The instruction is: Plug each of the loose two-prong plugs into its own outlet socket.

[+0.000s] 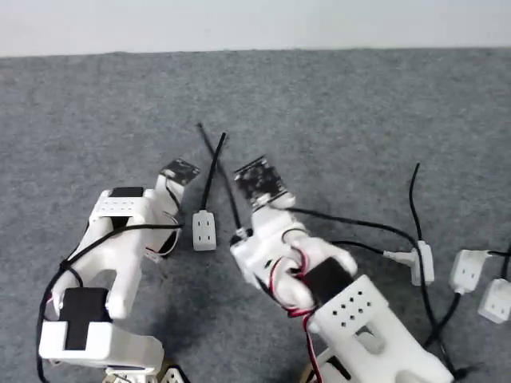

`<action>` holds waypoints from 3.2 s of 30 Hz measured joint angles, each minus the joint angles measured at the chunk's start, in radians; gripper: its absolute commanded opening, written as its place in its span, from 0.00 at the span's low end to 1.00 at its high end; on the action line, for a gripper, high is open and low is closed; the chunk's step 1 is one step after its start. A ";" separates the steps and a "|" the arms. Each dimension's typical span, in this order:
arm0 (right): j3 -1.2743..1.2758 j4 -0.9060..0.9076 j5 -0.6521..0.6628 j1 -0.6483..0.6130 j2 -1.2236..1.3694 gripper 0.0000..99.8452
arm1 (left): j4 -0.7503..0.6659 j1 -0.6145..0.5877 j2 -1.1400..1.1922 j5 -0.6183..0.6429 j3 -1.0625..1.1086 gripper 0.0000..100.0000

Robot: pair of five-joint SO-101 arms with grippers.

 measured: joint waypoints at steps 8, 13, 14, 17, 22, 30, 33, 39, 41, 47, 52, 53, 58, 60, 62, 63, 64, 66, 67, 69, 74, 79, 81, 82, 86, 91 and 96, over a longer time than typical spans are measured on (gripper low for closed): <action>0.018 -0.017 0.000 -0.084 0.041 0.01 | 0.014 0.032 -0.054 -0.095 0.058 0.01; 0.018 -0.043 0.000 -0.084 0.078 0.01 | 0.014 0.049 -0.157 -0.172 0.146 0.01; 0.018 -0.043 0.000 -0.083 0.086 0.01 | 0.014 0.063 -0.186 -0.186 0.173 0.01; 0.018 -0.043 0.000 -0.084 0.092 0.01 | -0.015 0.095 -0.295 -0.215 0.278 0.01; 0.018 -0.043 0.000 -0.092 0.092 0.01 | -0.048 0.126 -0.473 -0.222 0.411 0.01; 0.018 -0.087 0.000 -0.092 0.103 0.01 | -0.054 0.132 -0.522 -0.244 0.434 0.01; 0.018 -0.094 0.000 -0.092 0.103 0.01 | -0.046 0.158 -0.522 -0.298 0.442 0.01; 0.018 -0.097 0.000 -0.068 0.103 0.01 | -0.037 0.175 -0.528 -0.321 0.442 0.01; 0.018 -0.112 -0.017 -0.051 0.104 0.01 | -0.037 0.176 -0.528 -0.321 0.442 0.01; 0.020 -0.198 -0.109 -0.009 0.104 0.01 | -0.037 0.173 -0.543 -0.319 0.440 0.01; 0.018 -0.353 -0.135 -0.003 0.152 0.01 | -0.118 0.051 -0.663 -0.137 0.443 0.01; 0.018 -0.373 -0.137 -0.003 0.178 0.01 | -0.152 0.017 -0.694 -0.077 0.450 0.01; -0.071 -0.407 -0.132 -0.003 0.388 0.01 | -0.213 -0.041 -0.752 0.109 0.474 0.01; -0.127 -0.408 -0.129 -0.003 0.479 0.01 | -0.213 -0.063 -0.741 0.140 0.466 0.01; -0.184 -0.414 -0.129 -0.003 0.559 0.01 | -0.213 -0.092 -0.703 0.157 0.442 0.01; -0.213 -0.422 -0.129 -0.003 0.592 0.01 | -0.213 -0.104 -0.680 0.161 0.428 0.01; -0.247 -0.430 -0.129 -0.003 0.623 0.01 | -0.213 -0.110 -0.657 0.163 0.413 0.01; -0.304 -0.440 -0.129 -0.003 0.680 0.01 | -0.222 -0.114 -0.620 0.167 0.391 0.01; -0.328 -0.440 -0.129 -0.003 0.710 0.01 | -0.235 -0.117 -0.606 0.169 0.388 0.01; -0.362 -0.440 -0.129 -0.003 0.761 0.01 | -0.255 -0.120 -0.592 0.169 0.387 0.01; -0.390 -0.439 -0.124 0.003 0.813 0.01 | -0.264 -0.120 -0.588 0.169 0.387 0.01; -0.390 -0.430 -0.123 0.006 0.813 0.01 | -0.267 -0.120 -0.588 0.169 0.387 0.01; -0.390 -0.430 -0.114 0.006 0.813 0.01 | -0.267 -0.120 -0.588 0.169 0.387 0.01; -0.391 -0.422 -0.106 0.006 0.813 0.01 | -0.267 -0.120 -0.588 0.169 0.387 0.01; -0.402 -0.365 -0.100 0.006 0.812 0.01 | -0.267 -0.120 -0.586 0.169 0.387 0.01; -0.404 -0.331 -0.100 0.005 0.813 0.01 | -0.267 -0.120 -0.585 0.169 0.387 0.01; -0.402 -0.331 -0.100 0.005 0.815 0.01 | -0.267 -0.120 -0.585 0.169 0.387 0.01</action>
